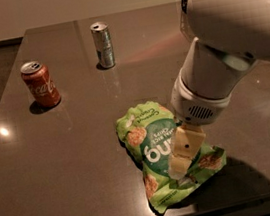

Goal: Pick green rice chip bag

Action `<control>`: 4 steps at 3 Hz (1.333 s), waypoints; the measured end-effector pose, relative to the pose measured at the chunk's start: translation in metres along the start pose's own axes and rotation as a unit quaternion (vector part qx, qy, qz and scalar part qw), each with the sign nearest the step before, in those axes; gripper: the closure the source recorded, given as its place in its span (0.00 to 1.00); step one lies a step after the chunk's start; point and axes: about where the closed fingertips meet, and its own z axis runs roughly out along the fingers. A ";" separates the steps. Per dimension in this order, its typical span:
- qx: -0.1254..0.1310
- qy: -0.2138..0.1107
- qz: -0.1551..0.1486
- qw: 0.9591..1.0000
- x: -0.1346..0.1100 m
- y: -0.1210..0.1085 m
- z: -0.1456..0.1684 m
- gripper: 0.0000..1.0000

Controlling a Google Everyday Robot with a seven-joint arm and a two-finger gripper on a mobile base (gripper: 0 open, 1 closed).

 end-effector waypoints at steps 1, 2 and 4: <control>-0.006 0.009 0.003 1.000 -0.011 0.000 0.007 0.18; -0.011 0.022 0.006 1.000 -0.015 0.001 0.012 0.42; -0.009 0.027 -0.001 1.000 -0.019 0.004 0.007 0.88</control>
Offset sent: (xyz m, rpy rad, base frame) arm 0.0071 0.0223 -0.0152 -0.0577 0.0727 -0.0102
